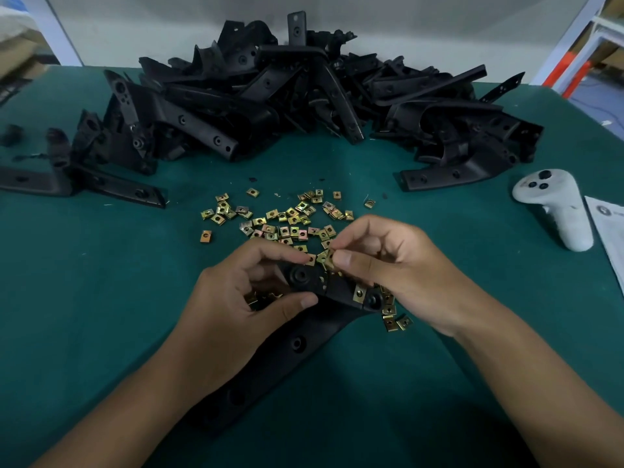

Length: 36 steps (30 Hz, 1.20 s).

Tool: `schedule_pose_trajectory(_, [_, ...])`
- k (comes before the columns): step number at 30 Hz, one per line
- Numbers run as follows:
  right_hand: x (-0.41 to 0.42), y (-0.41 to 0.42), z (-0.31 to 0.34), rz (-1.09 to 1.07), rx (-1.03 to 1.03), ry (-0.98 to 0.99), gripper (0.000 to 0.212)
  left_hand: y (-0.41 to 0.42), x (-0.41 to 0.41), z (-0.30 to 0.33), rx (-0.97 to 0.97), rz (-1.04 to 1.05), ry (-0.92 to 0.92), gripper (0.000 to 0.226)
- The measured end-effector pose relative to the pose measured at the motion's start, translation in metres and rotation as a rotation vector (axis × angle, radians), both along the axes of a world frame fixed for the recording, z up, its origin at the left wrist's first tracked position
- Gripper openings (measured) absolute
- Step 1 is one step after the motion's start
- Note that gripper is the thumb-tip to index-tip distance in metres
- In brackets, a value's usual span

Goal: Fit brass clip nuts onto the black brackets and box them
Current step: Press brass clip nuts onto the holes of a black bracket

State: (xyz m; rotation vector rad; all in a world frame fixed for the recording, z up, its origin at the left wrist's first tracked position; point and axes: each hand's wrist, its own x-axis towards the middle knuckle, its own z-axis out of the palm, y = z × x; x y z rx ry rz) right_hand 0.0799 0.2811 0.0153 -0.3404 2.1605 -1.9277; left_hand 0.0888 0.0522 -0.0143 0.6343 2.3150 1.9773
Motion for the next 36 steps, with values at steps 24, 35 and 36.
schedule_pose_trajectory(24, [0.0059,-0.0098,-0.004,-0.055,-0.031,0.101,0.019,-0.0007,0.0008,0.0053,0.028,-0.033,-0.034,0.026])
schedule_pose_trajectory(35, [0.0076,-0.0099,-0.0029,0.015,0.035,0.115,0.013,-0.0021,-0.0012,0.0035,0.115,-0.058,-0.073,0.026])
schedule_pose_trajectory(36, [0.0073,-0.0091,-0.0029,0.024,0.035,0.106,0.014,-0.0022,-0.0013,0.0033,0.114,-0.058,-0.069,0.026])
